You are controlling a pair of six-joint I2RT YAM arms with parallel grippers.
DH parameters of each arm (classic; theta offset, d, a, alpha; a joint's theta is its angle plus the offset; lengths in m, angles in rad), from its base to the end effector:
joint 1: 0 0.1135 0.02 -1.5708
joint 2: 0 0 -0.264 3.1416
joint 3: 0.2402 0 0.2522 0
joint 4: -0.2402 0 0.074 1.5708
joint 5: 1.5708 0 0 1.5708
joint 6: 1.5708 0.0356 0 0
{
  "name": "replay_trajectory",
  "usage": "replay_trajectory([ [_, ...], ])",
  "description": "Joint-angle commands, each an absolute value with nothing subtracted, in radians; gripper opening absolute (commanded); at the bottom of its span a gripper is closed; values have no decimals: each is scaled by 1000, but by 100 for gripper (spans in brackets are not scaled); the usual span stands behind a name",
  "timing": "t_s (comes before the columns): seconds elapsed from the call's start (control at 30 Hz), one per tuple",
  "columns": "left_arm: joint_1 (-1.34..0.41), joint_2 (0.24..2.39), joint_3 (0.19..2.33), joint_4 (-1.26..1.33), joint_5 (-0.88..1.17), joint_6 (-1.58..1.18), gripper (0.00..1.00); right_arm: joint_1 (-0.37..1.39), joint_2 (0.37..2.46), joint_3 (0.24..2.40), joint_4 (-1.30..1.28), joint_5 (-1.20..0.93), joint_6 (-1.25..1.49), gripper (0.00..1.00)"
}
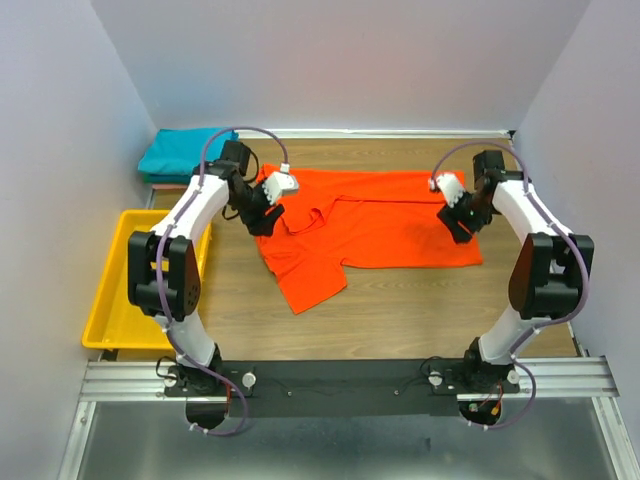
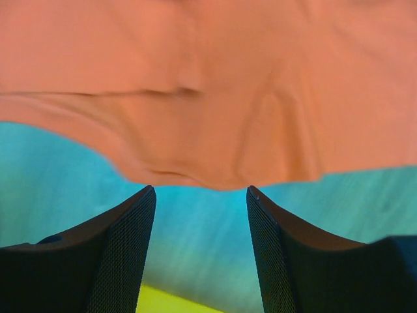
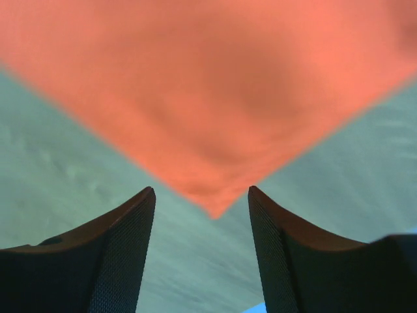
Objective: Fold and stack the t-shirts
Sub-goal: Fold the tshirt
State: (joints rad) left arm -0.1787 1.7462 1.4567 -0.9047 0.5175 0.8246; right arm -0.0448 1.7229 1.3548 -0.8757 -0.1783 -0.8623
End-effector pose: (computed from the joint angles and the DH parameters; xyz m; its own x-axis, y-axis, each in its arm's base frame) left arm 0.3477 -0.0807 0.2634 -0.3763 0.7164 -0.5875 0.8984 0.4372 -0.0423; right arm 0.3451 -0.0092 0.2390 -0.6059 -0.7209 -0.3365 -0.7267 0.6736 -0.1346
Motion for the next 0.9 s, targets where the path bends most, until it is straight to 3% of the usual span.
replay_trajectory([
  [0.0,-212,1712,1365,-957,569,911,66,-44,1677,1206,-970,-149,-1052,61],
  [0.3,-310,1652,1215,-908,474,950,65,-44,1703,1123,-868,-95,-1117,54],
  [0.53,-319,1651,1193,-897,460,946,65,-44,1713,1078,-836,-61,-1150,46],
  [0.87,-337,1663,1154,-864,439,953,65,-44,1721,1016,-761,-17,-1157,42],
])
